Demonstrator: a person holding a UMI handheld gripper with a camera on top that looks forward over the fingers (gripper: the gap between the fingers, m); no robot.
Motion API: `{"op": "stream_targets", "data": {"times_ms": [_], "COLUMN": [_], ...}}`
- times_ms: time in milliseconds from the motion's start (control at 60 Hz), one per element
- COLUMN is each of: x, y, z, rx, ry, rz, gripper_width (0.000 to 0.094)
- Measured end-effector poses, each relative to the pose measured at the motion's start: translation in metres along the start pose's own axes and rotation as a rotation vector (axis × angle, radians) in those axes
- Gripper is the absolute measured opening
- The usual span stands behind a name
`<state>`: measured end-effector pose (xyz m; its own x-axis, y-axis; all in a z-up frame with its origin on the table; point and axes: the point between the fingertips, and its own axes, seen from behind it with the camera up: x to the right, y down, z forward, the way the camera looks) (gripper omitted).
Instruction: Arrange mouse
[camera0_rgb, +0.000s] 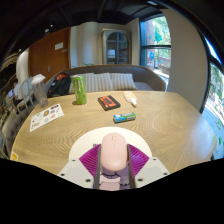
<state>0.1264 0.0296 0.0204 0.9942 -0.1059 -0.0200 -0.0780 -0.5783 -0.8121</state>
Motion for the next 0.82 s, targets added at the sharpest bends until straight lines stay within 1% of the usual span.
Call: {"op": "stream_targets", "data": {"times_ms": [150, 200, 317, 350, 417, 433, 467, 633, 717, 817], "x": [0.003, 0.003, 0.002, 0.002, 0.0, 0.0, 0.0, 0.009, 0.008, 0.009], "y": [0.028, 0.026, 0.026, 0.025, 0.024, 0.023, 0.021, 0.018, 0.022, 0.038], "z": [0.017, 0.019, 0.02, 0.019, 0.016, 0.015, 0.01, -0.026, -0.054, -0.085], "rx": [-0.073, -0.057, -0.058, -0.054, -0.05, -0.043, -0.027, 0.032, 0.071, 0.084], "ry": [0.012, 0.01, -0.005, -0.011, -0.042, -0.045, -0.054, -0.076, -0.138, -0.217], "rz": [-0.049, -0.056, -0.013, -0.002, 0.003, 0.005, 0.005, 0.02, 0.045, 0.108], "gripper_width": [0.043, 0.0444, 0.0527, 0.0589, 0.0845, 0.0864, 0.0838, 0.0843, 0.0845, 0.0844]}}
